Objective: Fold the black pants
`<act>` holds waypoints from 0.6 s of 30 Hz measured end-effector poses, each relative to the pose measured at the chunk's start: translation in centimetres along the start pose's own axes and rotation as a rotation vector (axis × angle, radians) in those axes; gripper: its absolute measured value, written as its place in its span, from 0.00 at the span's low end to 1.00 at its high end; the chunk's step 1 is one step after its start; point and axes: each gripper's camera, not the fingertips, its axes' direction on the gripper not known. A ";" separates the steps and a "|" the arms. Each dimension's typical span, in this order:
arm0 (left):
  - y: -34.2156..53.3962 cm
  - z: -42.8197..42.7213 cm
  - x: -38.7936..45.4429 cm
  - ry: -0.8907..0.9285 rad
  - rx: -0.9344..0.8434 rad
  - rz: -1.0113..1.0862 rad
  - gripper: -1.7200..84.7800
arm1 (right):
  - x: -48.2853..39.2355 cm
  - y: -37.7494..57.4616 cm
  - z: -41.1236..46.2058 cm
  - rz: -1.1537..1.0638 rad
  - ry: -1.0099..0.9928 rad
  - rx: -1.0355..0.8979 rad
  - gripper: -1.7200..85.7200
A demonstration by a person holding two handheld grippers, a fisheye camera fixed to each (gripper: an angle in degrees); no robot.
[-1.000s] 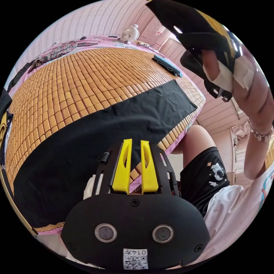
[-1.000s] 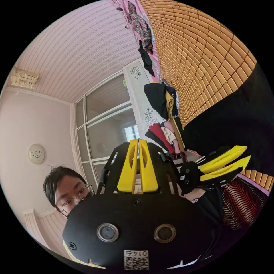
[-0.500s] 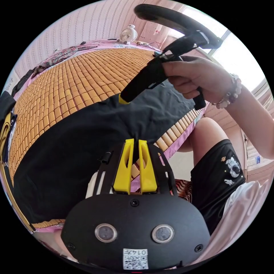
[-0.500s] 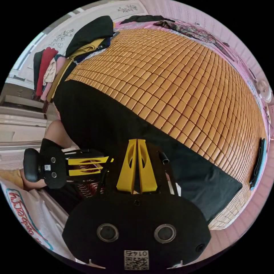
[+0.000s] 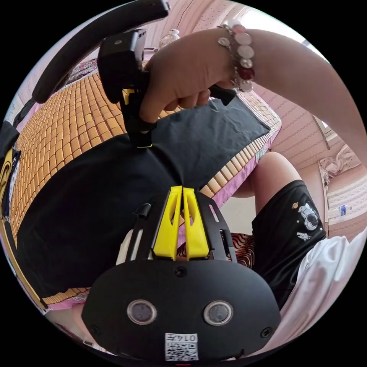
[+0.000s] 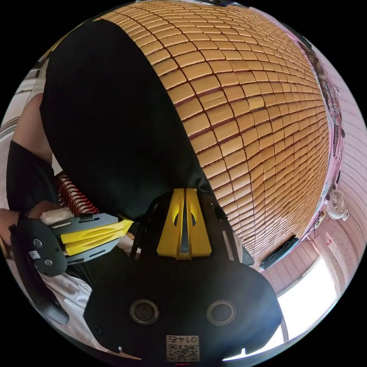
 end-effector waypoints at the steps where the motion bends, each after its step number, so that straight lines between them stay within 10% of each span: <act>1: 0.0 0.1 0.1 -0.009 -0.005 0.013 0.01 | -0.2 -0.1 -0.1 0.013 -0.016 -0.007 0.02; 9: -0.5 1.1 2.6 -0.182 -0.041 0.139 0.01 | -4.6 0.6 -0.3 0.115 0.154 -0.049 0.02; 18: 0.4 -2.3 -1.3 0.144 -0.038 -0.088 0.01 | -3.1 15.9 -0.7 0.376 -0.093 0.364 0.02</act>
